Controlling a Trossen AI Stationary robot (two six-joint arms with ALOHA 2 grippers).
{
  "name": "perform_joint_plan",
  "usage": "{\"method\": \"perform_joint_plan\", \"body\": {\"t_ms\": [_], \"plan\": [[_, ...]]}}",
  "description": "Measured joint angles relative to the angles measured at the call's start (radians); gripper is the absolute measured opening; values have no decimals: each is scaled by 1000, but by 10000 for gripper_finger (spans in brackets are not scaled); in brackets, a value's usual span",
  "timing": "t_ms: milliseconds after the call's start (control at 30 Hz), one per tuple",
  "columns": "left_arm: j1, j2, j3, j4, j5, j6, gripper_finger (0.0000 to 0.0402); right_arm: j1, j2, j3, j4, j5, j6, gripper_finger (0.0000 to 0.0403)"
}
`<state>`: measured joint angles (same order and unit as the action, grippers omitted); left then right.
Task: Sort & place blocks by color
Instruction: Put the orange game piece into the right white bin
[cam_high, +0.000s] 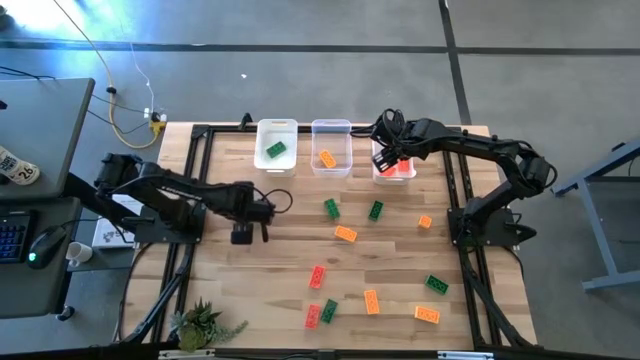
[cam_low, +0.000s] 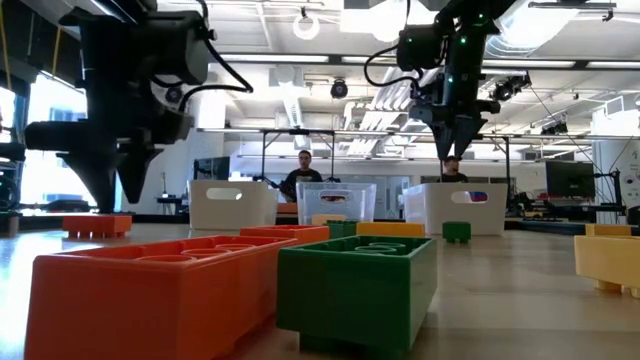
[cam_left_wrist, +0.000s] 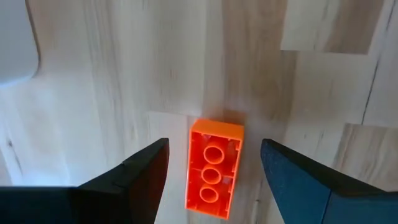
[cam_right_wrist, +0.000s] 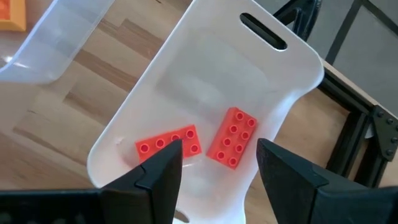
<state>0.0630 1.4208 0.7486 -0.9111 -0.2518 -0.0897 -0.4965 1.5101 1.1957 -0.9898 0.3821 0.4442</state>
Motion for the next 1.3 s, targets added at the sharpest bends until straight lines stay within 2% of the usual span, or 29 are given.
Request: {"method": "perform_joint_plan", "body": {"t_ms": [433,800,1100,1300], "plan": [[129,0,0,5,116,63,241,0,0,0,0,-17,-8,195],[147,25,0,-24,112,125,241,0,0,0,1,-18,-8,195],[147,142,0,-11,91,146,241,0,0,0,3,-18,-8,195],[147,173,5,-11,92,147,239,0,0,0,4,-18,-8,195]]}}
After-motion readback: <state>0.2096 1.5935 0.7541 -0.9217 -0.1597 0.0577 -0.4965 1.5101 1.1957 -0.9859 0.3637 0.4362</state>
